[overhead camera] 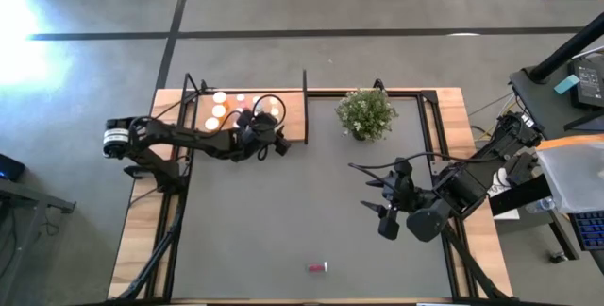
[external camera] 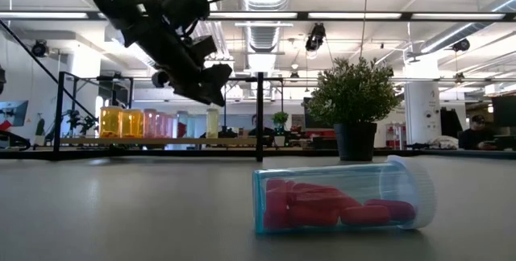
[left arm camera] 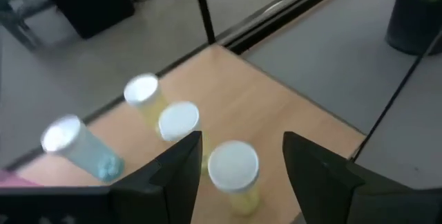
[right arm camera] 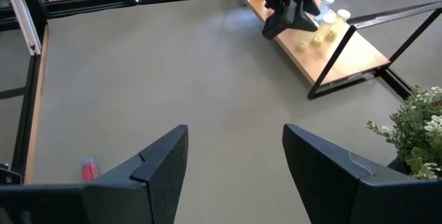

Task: Pick and place medicine bottles onto shelf by color
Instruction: Put the small blue pill bottle on the shelf aligned with the other small blue pill bottles

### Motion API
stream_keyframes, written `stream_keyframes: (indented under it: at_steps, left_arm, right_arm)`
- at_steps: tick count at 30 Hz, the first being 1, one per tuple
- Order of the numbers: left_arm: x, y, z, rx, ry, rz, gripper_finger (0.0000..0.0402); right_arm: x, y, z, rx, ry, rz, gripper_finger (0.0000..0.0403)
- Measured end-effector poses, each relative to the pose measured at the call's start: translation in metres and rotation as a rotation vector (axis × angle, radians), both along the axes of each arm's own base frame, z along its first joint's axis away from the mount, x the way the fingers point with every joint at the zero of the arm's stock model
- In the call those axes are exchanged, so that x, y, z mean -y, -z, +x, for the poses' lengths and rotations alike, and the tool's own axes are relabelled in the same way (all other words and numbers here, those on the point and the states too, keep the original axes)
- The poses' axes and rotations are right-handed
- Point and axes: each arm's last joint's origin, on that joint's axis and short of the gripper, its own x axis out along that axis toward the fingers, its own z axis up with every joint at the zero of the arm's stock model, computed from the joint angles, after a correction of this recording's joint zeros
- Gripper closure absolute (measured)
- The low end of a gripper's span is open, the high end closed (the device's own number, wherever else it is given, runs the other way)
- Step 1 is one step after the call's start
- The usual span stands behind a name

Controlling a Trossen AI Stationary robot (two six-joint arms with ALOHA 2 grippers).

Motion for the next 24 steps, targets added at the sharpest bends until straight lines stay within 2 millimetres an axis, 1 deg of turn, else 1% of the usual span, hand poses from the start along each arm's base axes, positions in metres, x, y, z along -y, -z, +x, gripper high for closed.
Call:
stream_keyframes:
  at_steps: [4,9,12,14,16,18,24]
  left_arm:
    - [0.003,-0.014,0.000,-0.007,0.041,0.047,0.0216]
    - [0.012,-0.042,0.005,0.003,0.123,0.129,0.0216]
    - [0.022,-0.058,0.011,0.005,0.216,0.166,0.0216]
    - [0.030,-0.064,0.016,0.028,0.283,0.157,0.0216]
    - [0.041,-0.069,0.021,0.054,0.352,0.140,0.0216]
    - [0.055,-0.069,0.026,0.059,0.406,0.133,0.0216]
    - [0.107,-0.072,0.042,0.079,0.553,0.126,0.0216]
  right_arm:
    - [0.000,0.000,0.000,0.000,0.000,0.000,0.0177]
    - [0.000,0.000,0.000,0.000,0.000,0.000,0.0177]
    - [0.000,0.000,0.000,0.001,0.000,0.001,0.0177]
    - [0.000,0.000,0.000,0.001,0.000,0.000,0.0177]
    - [0.000,0.000,0.000,0.000,0.000,0.000,0.0177]
    - [0.000,0.000,0.000,0.001,0.000,0.000,0.0177]
    - [0.000,0.000,0.000,0.001,0.000,0.001,0.0177]
